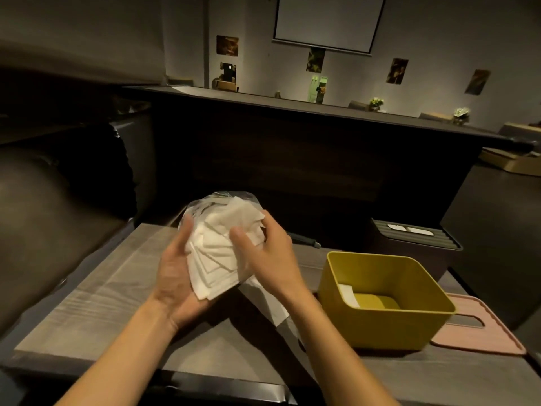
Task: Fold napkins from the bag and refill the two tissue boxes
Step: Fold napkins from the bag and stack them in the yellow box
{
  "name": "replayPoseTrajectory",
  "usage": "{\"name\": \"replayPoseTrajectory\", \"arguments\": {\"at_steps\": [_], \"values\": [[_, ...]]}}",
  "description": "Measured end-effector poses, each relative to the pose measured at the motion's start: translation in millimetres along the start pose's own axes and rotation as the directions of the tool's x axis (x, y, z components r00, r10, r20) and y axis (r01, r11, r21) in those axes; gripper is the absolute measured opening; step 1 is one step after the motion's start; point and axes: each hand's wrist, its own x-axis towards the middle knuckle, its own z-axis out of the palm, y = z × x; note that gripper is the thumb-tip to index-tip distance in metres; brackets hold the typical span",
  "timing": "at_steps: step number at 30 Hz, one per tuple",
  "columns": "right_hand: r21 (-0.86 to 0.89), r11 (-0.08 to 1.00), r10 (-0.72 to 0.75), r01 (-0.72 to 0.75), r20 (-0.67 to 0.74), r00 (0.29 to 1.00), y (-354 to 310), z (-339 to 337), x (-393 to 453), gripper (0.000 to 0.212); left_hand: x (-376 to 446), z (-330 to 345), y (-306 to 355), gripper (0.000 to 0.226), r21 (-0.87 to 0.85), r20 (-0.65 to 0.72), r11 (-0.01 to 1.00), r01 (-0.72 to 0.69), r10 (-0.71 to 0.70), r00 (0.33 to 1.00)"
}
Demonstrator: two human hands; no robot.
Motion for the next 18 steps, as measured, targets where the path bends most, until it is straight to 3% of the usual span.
{"name": "replayPoseTrajectory", "arguments": {"at_steps": [3, 6, 11, 14, 18], "values": [[-0.133, 0.99, -0.056, 0.047, -0.067, 0.996, 12.7, 6.5, -5.7, 0.011, 0.5, -10.5, -7.1, 0.089, 0.074, -0.067, 0.995, 0.074, -0.069, 0.995], [-0.246, 0.967, -0.108, 0.068, -0.155, 0.982, 28.8, 2.7, -5.0, 0.01, 0.6, -14.4, -10.9, 0.081, 0.149, -0.087, 0.984, 0.098, -0.086, 0.993], [-0.072, 0.992, -0.118, 0.1, -0.33, 0.937, 37.8, -6.0, -3.8, 0.016, 5.6, -18.4, -10.6, 0.048, 0.236, -0.114, 0.966, 0.103, -0.078, 0.99], [-0.076, 0.989, -0.147, 0.127, -0.378, 0.914, 35.9, -7.3, -3.3, 0.015, 8.0, -20.7, -11.8, 0.058, 0.272, -0.119, 0.959, 0.083, -0.052, 0.992], [-0.065, 0.992, -0.121, 0.105, -0.317, 0.941, 35.2, -7.2, -5.3, 0.023, 11.0, -24.6, -12.2, 0.072, 0.271, -0.147, 0.959, 0.088, -0.049, 0.988]]}}
